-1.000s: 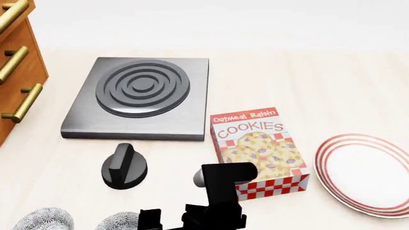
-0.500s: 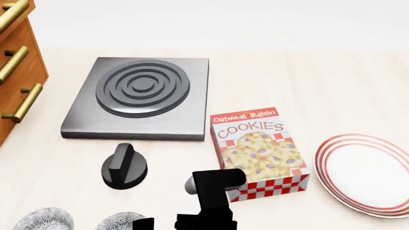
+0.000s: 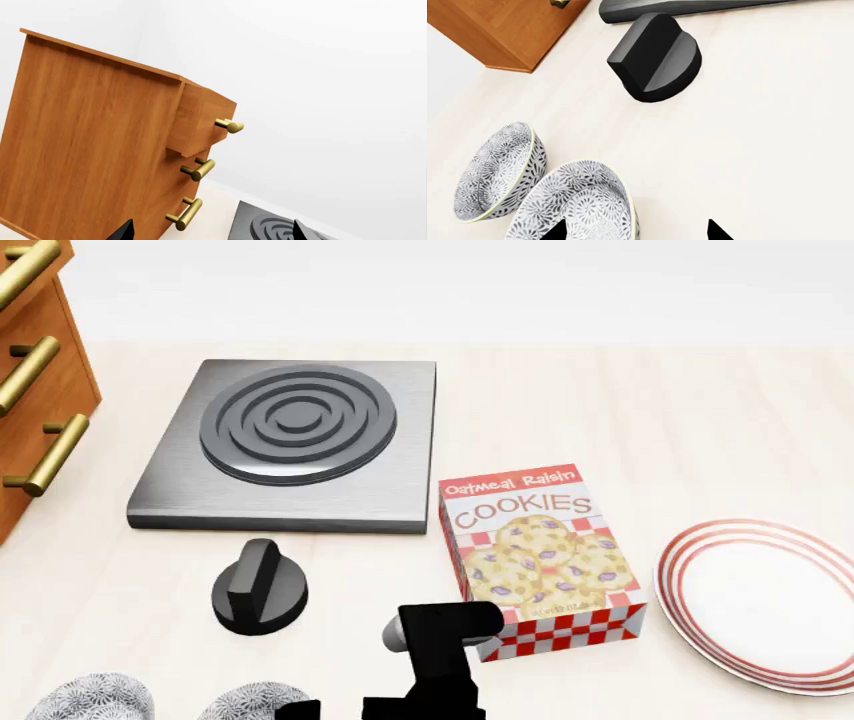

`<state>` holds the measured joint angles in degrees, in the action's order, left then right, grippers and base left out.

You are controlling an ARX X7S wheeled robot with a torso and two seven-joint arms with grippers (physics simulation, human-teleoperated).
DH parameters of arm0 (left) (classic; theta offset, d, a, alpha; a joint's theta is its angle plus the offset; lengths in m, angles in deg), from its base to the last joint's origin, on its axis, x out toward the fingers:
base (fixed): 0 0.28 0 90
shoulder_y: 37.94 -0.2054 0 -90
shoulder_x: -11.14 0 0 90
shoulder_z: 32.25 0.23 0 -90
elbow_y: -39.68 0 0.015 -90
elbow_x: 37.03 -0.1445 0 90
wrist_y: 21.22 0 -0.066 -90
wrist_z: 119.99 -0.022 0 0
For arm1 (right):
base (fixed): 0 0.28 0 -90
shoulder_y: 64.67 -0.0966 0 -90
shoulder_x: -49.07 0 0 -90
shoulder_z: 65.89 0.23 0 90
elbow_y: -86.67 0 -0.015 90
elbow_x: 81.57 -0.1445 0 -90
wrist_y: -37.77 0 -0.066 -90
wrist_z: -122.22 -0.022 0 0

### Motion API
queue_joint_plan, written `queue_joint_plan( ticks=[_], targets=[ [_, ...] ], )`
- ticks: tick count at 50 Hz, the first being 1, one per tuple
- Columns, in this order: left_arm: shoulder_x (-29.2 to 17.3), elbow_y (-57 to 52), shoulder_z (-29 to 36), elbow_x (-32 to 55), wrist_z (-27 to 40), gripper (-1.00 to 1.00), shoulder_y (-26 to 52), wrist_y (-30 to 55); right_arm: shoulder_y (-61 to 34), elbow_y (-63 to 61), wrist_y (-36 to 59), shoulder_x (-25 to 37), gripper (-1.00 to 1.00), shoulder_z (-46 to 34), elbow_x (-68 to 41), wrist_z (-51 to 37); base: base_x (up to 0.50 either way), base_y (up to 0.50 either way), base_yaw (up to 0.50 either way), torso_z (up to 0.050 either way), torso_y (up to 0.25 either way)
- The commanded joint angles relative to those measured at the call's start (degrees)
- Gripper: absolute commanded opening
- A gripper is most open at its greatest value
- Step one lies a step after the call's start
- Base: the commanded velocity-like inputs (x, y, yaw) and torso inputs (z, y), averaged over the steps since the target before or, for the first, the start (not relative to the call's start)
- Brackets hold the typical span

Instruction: Pick the akita bowl from table center and place it on the plate.

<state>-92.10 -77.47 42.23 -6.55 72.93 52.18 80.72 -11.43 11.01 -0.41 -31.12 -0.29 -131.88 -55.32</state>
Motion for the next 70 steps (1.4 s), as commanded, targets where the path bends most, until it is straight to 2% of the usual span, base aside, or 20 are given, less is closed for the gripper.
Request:
queue_joint_plan(
  ticks=[1,48,49,63,70],
  targets=[
    [-0.46,-0.15,0.13,0.35,0.28,1.00,-0.11,0.09,-0.41,2.26,-0.94,-0.58,1.00,-0.99,0.16,1.59,0.00,0.00,0.00,0.000,0.000],
    [-1.16,0.78,1.05,0.92,1.04,1.00,-0.20,-0.96,-1.03,6.10,-2.10,-0.80,1.00,-4.41,0.21,4.41,0.00,0.00,0.00,0.000,0.000],
    [-1.17,0.78,1.08,0.92,1.06,1.00,-0.22,-0.98,-0.99,5.99,-2.10,-0.78,-1.00,-4.34,0.13,4.28,0.00,0.00,0.00,0.000,0.000],
    [-1.46,0.67,1.18,1.30,1.24,1.00,-0.39,-1.25,-0.58,2.81,-1.37,0.23,-1.00,-3.76,-1.00,2.25,0.00,0.00,0.00,0.000,0.000],
    [-1.60,0.61,1.05,1.69,1.30,1.00,-0.47,-1.44,-0.16,-4.23,-3.69,2.29,-1.00,-0.77,-1.47,-1.08,0.00,0.00,0.00,0.000,0.000]
  ],
)
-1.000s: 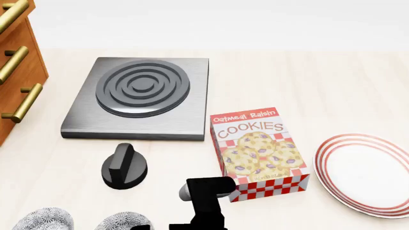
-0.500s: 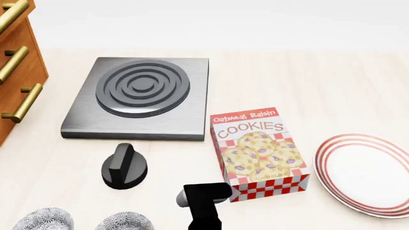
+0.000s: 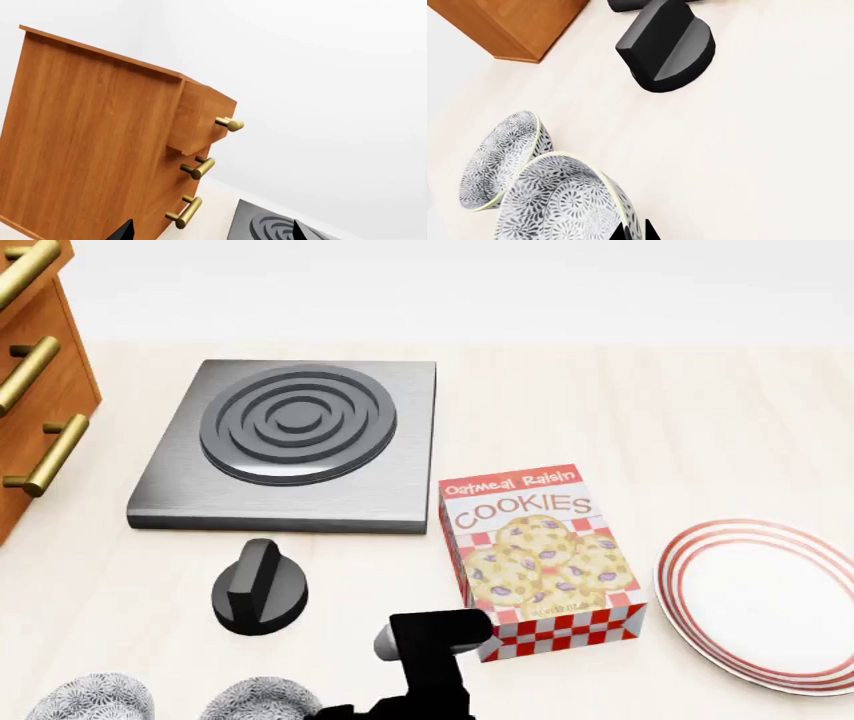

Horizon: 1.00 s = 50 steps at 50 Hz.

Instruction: Pick the akita bowl from table center and place it on the plate.

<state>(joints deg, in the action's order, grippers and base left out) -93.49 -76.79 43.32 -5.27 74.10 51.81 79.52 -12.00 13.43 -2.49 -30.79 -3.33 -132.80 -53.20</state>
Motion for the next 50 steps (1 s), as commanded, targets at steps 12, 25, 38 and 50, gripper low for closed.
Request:
queue_joint_plan(
  ticks=[12,25,38,50],
  targets=[
    [-0.37,-0.42,0.45,0.29,0.34,1.00,-0.33,-0.47,3.71,-29.81,-8.51,9.58,-1.00,-0.13,10.32,-13.11,0.00,0.00,0.00,0.000,0.000],
    [-0.77,-0.86,0.33,1.17,0.52,1.00,-0.32,-0.45,1.16,-49.83,-9.36,19.59,-1.00,0.09,23.48,-23.64,0.00,0.00,0.00,0.000,0.001],
    [-0.88,-0.88,0.58,1.49,0.87,1.00,0.01,-0.60,-2.25,-60.41,-0.69,24.37,-1.00,10.01,19.07,-30.08,0.00,0.00,0.00,0.000,0.000],
    [-1.03,-0.76,0.45,1.87,1.12,1.00,0.09,-0.91,-1.37,-58.00,2.32,23.55,-1.00,25.28,10.32,-34.22,0.00,0.00,0.00,0.000,0.000]
  ],
)
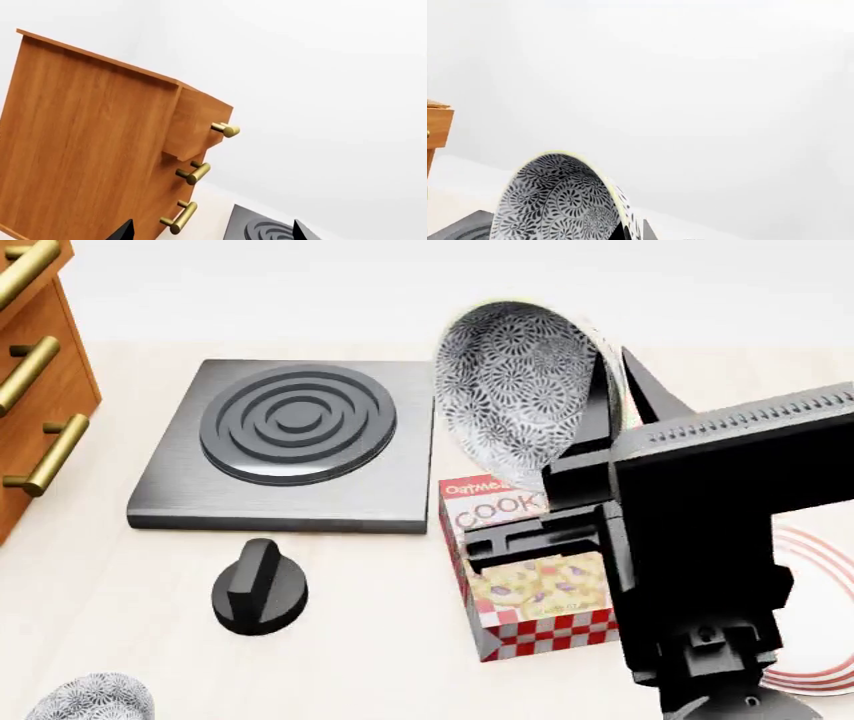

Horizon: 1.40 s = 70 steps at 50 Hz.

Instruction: Pick the akita bowl from table center and place it on the plate.

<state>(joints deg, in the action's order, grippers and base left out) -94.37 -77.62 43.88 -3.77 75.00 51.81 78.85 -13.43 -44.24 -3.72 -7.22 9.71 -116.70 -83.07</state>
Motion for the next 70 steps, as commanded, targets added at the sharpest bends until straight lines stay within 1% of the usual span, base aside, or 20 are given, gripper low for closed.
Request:
queue_joint_plan(
  ticks=[1,2,4,9,12,15,29,39,43,58,59,60,62,63,64,67,70],
  targets=[
    [-0.16,0.10,-0.12,0.42,0.25,1.00,0.12,-0.25,0.15,0.28,3.84,-0.46,-1.00,13.51,-6.87,-4.63,0.00,0.00,0.00,0.000,0.000],
    [-0.13,0.20,-0.08,0.42,0.27,1.00,0.18,-0.29,0.37,1.56,4.17,-1.43,-1.00,16.00,-8.82,-5.24,0.00,0.00,0.00,0.000,0.000],
    [-0.10,0.33,0.13,0.29,0.27,1.00,0.28,-0.35,0.52,3.14,4.33,-2.29,-1.00,18.54,-10.72,-5.69,0.00,0.00,0.00,0.000,0.000],
    [-0.07,0.46,0.52,0.19,0.32,1.00,0.33,-0.39,-0.35,6.18,5.59,-3.00,-1.00,22.07,-14.02,-6.33,0.00,0.00,0.00,0.000,0.000],
    [0.00,0.54,1.05,-0.11,0.15,1.00,0.24,-0.53,-0.74,9.60,7.01,-4.95,-1.00,26.09,-19.34,-6.75,0.00,0.00,0.00,0.000,0.000],
    [0.03,0.71,1.14,-0.15,-0.01,1.00,-0.02,-0.80,-0.63,10.90,7.93,-5.36,-1.00,27.16,-21.08,-7.20,0.00,0.00,0.00,0.000,0.000],
    [-0.23,0.16,0.59,0.47,0.08,1.00,-1.10,-1.46,-0.29,21.19,8.56,-6.92,-1.00,28.16,-22.94,-5.38,0.00,0.00,0.00,0.000,0.001],
    [-0.46,0.16,0.49,0.72,0.40,1.00,-1.12,-1.54,0.51,23.53,10.44,-6.57,-1.00,28.12,-24.79,-4.83,0.00,0.00,0.00,0.000,0.000],
    [-0.58,0.14,0.48,0.84,0.58,1.00,-0.99,-1.47,0.44,24.23,13.62,-5.37,-1.00,25.85,-23.77,-7.38,0.00,0.00,0.00,0.000,0.003],
    [-0.78,0.36,0.75,0.90,0.80,1.00,-0.95,-1.72,0.60,23.81,13.18,-5.24,-1.00,25.75,-23.33,-8.46,0.00,0.00,0.00,0.000,0.000],
    [-0.80,0.32,0.89,0.78,0.82,1.00,-0.93,-1.71,-1.02,27.04,15.50,-6.42,-1.00,29.81,-30.01,-8.12,0.00,0.00,0.00,0.000,0.000],
    [-0.79,0.17,0.98,0.55,0.87,1.00,-0.91,-1.85,-4.09,32.06,19.23,-6.61,-1.00,32.09,-35.29,-9.87,0.00,0.00,0.00,0.000,0.000],
    [-1.10,0.12,1.53,-0.70,0.76,1.00,-1.01,-2.06,-5.96,33.81,20.44,-6.16,-1.00,31.55,-35.17,-11.83,0.00,0.00,0.00,0.000,0.000],
    [-0.90,0.55,1.42,-0.79,0.66,1.00,-0.85,-2.56,-6.96,34.27,20.47,-5.61,-1.00,29.70,-32.10,-14.54,0.00,0.00,0.00,0.000,0.000],
    [-0.62,0.78,1.24,-0.70,0.29,1.00,-0.92,-3.39,-7.78,36.66,21.48,-6.55,-1.00,31.50,-34.68,-15.13,0.00,0.00,0.00,0.000,0.010],
    [-0.46,1.24,1.40,-0.81,0.11,1.00,-0.89,-3.79,-9.65,41.53,22.70,-7.46,-1.00,33.76,-36.81,-18.04,0.00,0.00,0.00,0.000,0.000],
    [-0.62,1.02,1.49,-0.65,-0.11,1.00,-1.05,-3.89,-10.79,43.97,22.99,-7.18,-1.00,34.37,-37.34,-18.52,0.00,0.00,0.00,0.000,0.000]
  ],
)
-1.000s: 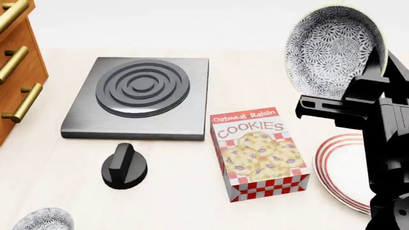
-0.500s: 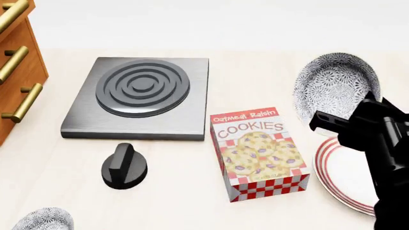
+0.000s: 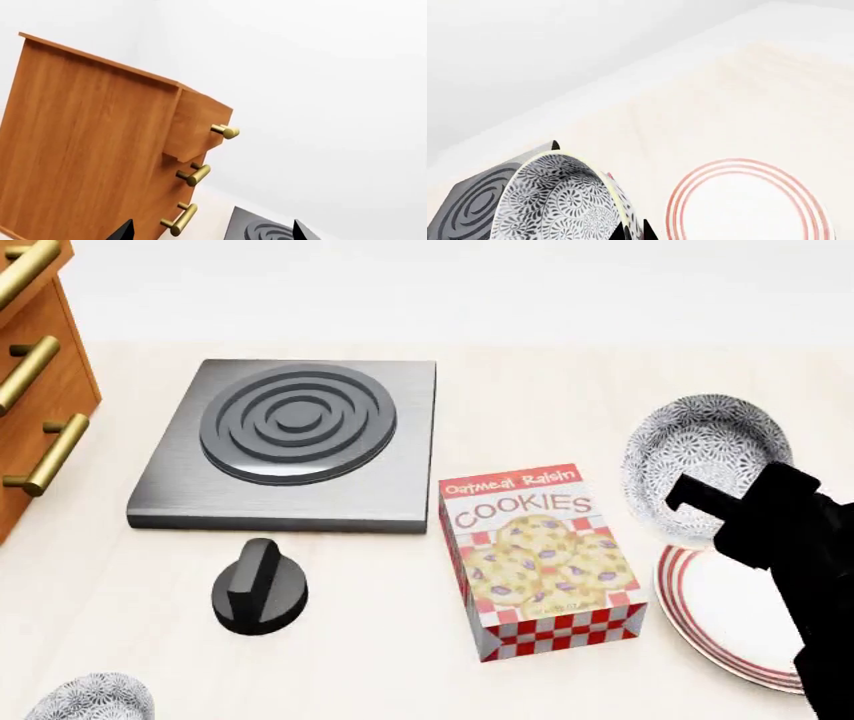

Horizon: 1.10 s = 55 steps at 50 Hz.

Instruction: Pick the akita bowl from table center and place it on the plate.

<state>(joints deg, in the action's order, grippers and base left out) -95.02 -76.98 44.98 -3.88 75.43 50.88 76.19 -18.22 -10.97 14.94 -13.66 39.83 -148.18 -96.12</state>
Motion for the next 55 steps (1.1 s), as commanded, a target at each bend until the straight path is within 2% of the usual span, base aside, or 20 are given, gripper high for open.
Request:
queue_joint_plan(
  ticks=[1,13,30,44,45,55],
  targets=[
    [0.05,0.59,0.39,-0.56,-0.58,1.00,-0.06,-1.36,-6.10,10.78,4.05,-0.64,-1.00,4.25,-5.54,-5.63,0.00,0.00,0.00,0.000,0.000],
    [0.22,0.72,0.90,-0.95,-0.96,1.00,-0.96,-2.35,-8.15,14.82,6.55,-0.71,-1.00,9.25,-10.77,-12.90,0.00,0.00,0.00,0.000,0.000],
    [-0.52,-1.41,1.84,-2.27,-2.49,1.00,-2.90,-4.58,-7.18,17.05,5.23,1.96,-1.00,15.23,-14.23,-14.35,0.00,0.00,0.00,0.000,-0.078],
    [-0.78,-0.85,2.55,-3.70,-1.71,1.00,-2.07,-4.63,-7.07,18.84,3.77,2.88,-1.00,16.15,-14.23,-13.11,0.00,0.00,0.00,0.001,-0.122],
    [-0.60,-0.85,1.85,-0.59,-2.22,1.00,-2.09,-4.30,-6.93,19.12,3.49,2.94,-1.00,16.08,-13.94,-12.63,0.00,0.00,0.00,0.009,-0.250],
    [-0.86,-0.54,2.05,-1.39,-1.61,1.00,-1.87,-4.27,-6.59,20.39,2.67,2.93,-1.00,16.53,-14.13,-11.74,0.00,0.00,0.00,0.001,-0.001]
  ],
)
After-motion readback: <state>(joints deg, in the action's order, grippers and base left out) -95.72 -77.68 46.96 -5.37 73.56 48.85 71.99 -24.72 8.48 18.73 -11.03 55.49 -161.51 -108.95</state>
